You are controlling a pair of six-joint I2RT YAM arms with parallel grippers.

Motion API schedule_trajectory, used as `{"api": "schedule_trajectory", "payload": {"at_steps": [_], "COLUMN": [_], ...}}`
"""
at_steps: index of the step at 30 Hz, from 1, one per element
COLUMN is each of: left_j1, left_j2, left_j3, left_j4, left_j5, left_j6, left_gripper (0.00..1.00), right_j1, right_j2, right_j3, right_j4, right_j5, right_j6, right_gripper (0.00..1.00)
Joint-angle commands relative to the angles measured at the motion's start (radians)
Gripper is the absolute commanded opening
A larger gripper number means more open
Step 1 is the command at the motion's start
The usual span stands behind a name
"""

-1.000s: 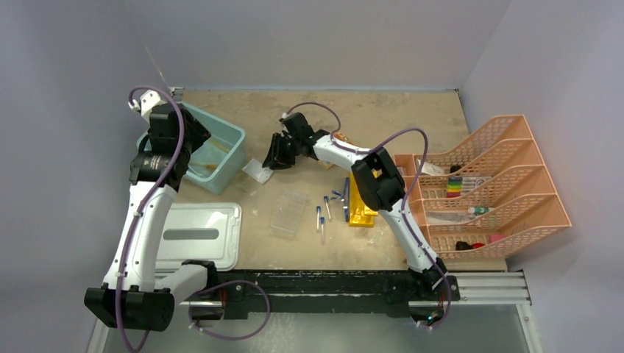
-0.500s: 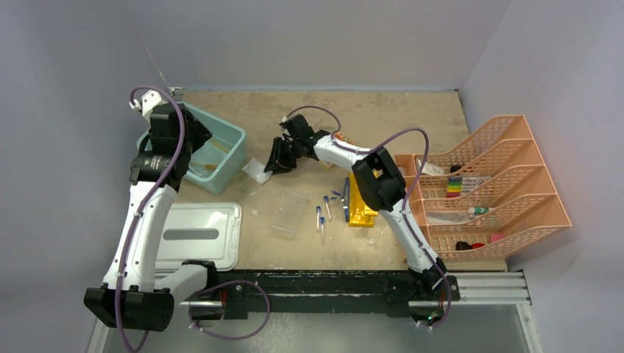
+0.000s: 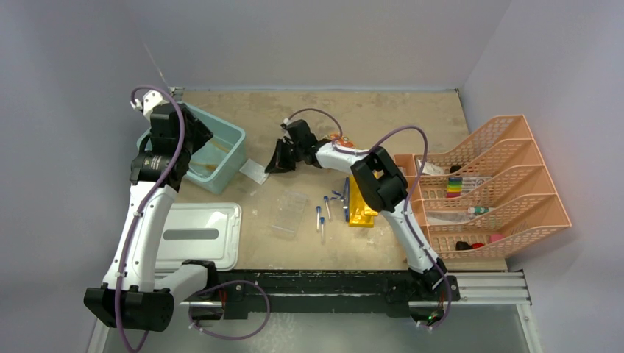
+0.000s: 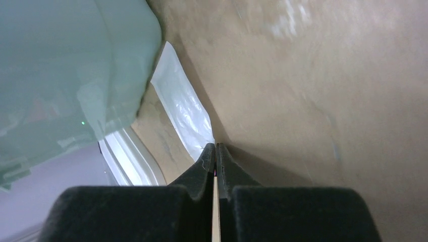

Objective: Organize the chemistry lab equipment

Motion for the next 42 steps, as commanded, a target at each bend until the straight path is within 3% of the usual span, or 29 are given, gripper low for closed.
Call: {"api": "schedule_trajectory", "payload": {"at_steps": [1,5,9,14,19,22,26,37,39,42], "left_j1": [-0.007,-0.006,-0.006,-0.007,-0.011,-0.033,-0.142,-0.211,-0.214,-0.216], "left_j2": [-0.005,0.007,0.029,0.056,0.092,0.113,0.134,0.196,0.189,0.185], "left_j3": [0.012,-0.009,-0.04,-0.12,-0.191,-0.205,-0.249,-0.326,-0.33,-0.335], "left_j4": [0.058,0.125,0.217,0.427,0.694,0.774,0.968,1.215,1.23,1.299], "left_j5": [0.053,0.138,0.221,0.455,0.631,0.651,0.633,0.632,0.627,0.631], "left_j6": [-0.013,-0.047,-0.103,-0.181,-0.376,-0.565,-0.741,-0.819,-0.823,-0.845], "left_gripper": [0.52,0.56,0.61,0.63,0.65,0.66,0.72,0.75,0.71,0.56], "right_j1": [-0.039,-0.11,-0.161,-0.205,-0.221,-0.221,-0.221,-0.221,-0.221,-0.221], "right_j2": [-0.172,-0.369,-0.541,-0.687,-0.77,-0.795,-0.805,-0.86,-0.871,-0.879], "right_j3": [-0.171,-0.36,-0.471,-0.494,-0.452,-0.43,-0.395,-0.411,-0.422,-0.429], "right_j4": [0.151,0.313,0.325,0.323,0.347,0.379,0.429,0.542,0.55,0.552], "right_j5": [0.052,0.023,0.017,-0.02,-0.069,-0.11,-0.16,-0.236,-0.24,-0.236], "right_j6": [-0.032,-0.035,-0.088,-0.111,-0.113,-0.111,-0.058,0.095,0.107,0.113], "right_gripper": [0.0,0.0,0.0,0.0,0.0,0.0,0.0,0.0,0.0,0.0]}}
